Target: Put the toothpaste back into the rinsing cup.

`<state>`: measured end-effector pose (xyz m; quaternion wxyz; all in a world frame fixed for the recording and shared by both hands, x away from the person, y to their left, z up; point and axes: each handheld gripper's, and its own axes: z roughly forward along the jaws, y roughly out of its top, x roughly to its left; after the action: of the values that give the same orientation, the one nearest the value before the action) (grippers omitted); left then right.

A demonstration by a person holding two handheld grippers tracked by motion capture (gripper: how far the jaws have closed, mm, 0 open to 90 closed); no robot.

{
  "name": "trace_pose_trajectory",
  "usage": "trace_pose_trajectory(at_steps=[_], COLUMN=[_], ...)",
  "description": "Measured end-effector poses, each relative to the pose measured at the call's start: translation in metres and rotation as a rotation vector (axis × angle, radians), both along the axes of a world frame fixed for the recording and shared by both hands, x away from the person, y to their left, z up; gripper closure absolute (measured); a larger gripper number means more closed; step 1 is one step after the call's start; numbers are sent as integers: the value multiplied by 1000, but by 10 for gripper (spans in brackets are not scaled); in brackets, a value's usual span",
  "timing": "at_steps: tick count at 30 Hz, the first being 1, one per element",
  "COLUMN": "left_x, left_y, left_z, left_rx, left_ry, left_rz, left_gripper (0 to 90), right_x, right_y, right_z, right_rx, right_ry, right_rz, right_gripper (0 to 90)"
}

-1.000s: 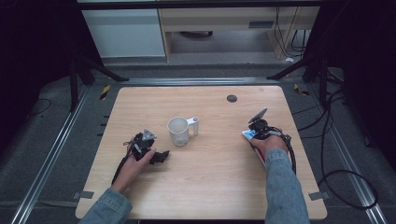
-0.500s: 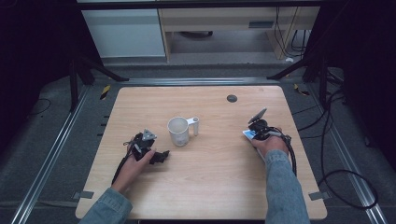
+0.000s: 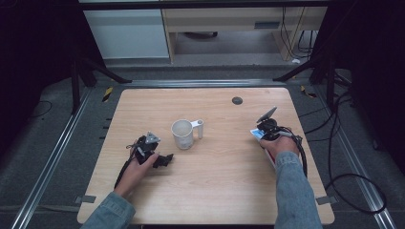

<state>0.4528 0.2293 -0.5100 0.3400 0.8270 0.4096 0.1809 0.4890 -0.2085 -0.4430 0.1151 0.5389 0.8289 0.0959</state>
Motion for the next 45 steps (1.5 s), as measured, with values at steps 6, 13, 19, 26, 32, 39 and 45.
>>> trace_pose_trajectory(at_steps=[6,13,19,26,32,39,45], left_x=[0,0,0,0,0,0,0], left_y=[0,0,0,0,0,0,0], left_z=[0,0,0,0,0,0,0], left_rx=[0,0,0,0,-2,-6,-5], left_ry=[0,0,0,0,-1,-2,-1], left_rz=[0,0,0,0,1,4,3], left_gripper=[0,0,0,0,0,0,0], right_x=[-5,-13,-17,-22,-30,-34,-39], right_y=[4,19,32,48,64,81,97], right_z=[12,28,35,40,44,43,45], right_rx=[19,42,65,86,121,143,161], right_ry=[-19,-58,-83,-103,-124,-123,-140], right_rz=[15,65,97,133,167,206,235], right_gripper=[724,724,724,724,725,724,725])
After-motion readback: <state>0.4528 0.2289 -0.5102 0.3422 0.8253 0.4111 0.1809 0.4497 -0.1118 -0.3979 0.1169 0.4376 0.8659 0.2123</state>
